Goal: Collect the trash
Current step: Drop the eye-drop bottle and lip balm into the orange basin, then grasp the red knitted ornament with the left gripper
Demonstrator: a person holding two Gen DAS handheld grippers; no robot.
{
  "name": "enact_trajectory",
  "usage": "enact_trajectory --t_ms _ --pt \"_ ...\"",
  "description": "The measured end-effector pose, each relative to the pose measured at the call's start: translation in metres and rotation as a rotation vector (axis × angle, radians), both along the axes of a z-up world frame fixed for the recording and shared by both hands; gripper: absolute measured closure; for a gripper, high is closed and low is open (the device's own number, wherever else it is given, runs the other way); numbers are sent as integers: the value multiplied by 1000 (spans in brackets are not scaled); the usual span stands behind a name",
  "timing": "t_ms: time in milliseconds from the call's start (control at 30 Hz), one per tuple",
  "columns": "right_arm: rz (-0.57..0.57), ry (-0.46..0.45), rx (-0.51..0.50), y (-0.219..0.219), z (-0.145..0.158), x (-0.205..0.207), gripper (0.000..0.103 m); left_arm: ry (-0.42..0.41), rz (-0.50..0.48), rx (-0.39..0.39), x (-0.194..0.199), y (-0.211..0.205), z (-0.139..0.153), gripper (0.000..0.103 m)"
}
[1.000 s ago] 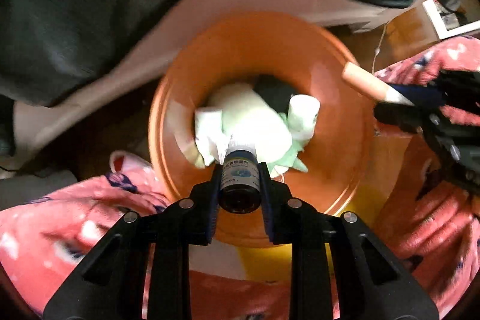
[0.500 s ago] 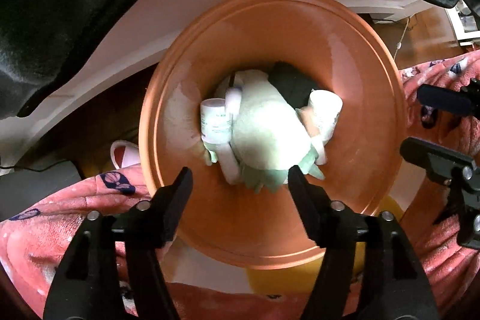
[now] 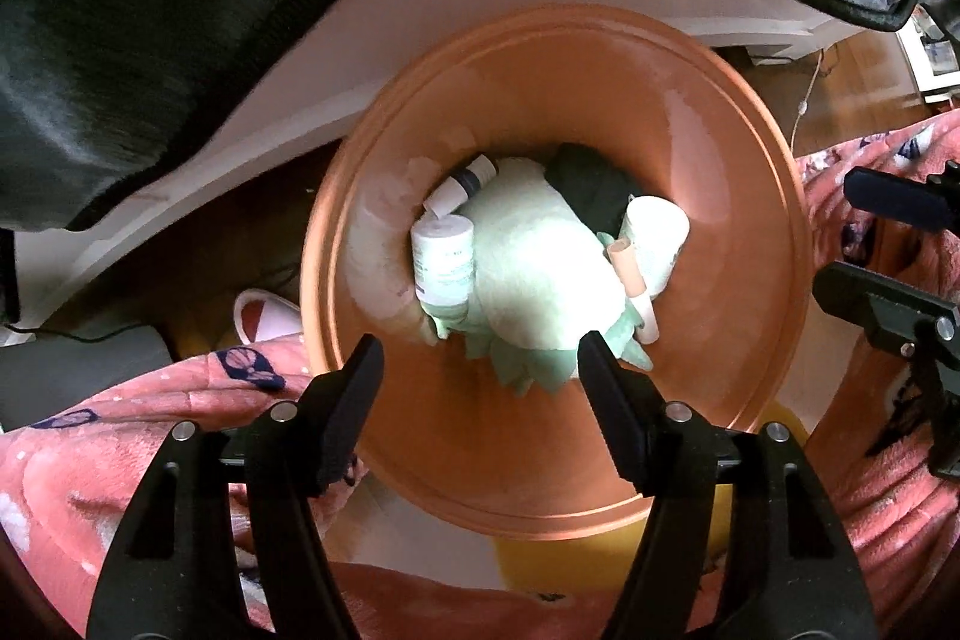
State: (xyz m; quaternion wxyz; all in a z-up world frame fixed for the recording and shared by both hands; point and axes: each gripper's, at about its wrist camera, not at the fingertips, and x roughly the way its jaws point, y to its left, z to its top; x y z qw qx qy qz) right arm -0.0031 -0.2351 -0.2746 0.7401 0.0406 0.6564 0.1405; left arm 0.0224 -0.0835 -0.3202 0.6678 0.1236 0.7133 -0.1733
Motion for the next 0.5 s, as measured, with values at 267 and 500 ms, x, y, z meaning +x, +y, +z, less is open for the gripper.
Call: enact_trajectory --t_ms 267,500 --pt "-56 -200 32 -13 56 -10 34 -293 -21 -151 -13 8 86 37" --pt "-95 -435 74 -30 132 -21 27 -556 66 -247 -7 50 191 30"
